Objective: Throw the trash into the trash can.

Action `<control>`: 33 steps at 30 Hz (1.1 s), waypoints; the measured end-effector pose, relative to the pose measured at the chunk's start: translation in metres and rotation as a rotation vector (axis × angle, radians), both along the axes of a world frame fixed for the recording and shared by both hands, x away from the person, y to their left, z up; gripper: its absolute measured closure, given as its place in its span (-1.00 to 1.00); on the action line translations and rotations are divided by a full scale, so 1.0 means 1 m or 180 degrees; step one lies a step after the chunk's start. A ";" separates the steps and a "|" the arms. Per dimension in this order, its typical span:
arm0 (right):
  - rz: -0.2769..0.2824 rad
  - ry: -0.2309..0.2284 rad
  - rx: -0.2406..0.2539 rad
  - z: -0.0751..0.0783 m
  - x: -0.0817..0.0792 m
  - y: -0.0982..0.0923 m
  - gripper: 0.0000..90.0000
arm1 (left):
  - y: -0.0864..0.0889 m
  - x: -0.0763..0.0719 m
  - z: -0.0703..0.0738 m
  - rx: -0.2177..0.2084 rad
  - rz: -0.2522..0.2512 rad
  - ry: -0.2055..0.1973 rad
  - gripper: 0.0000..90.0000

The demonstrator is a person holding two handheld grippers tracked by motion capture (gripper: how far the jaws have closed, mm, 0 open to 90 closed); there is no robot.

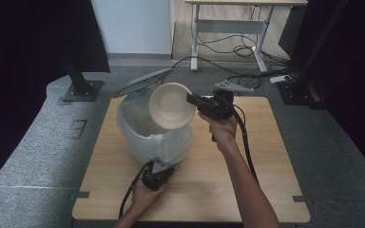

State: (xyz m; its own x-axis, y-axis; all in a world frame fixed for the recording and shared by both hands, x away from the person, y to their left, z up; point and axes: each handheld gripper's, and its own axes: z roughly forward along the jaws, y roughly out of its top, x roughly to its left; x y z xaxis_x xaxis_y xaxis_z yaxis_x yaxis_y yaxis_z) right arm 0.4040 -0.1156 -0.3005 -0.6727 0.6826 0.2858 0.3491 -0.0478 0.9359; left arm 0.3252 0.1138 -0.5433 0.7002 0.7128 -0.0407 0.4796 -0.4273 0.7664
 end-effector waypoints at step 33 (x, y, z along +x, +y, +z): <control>0.0128 0.0045 -0.0106 -0.004 0.017 0.048 0.86 | 0.000 0.000 0.000 -0.0005 0.0001 0.0001 1.00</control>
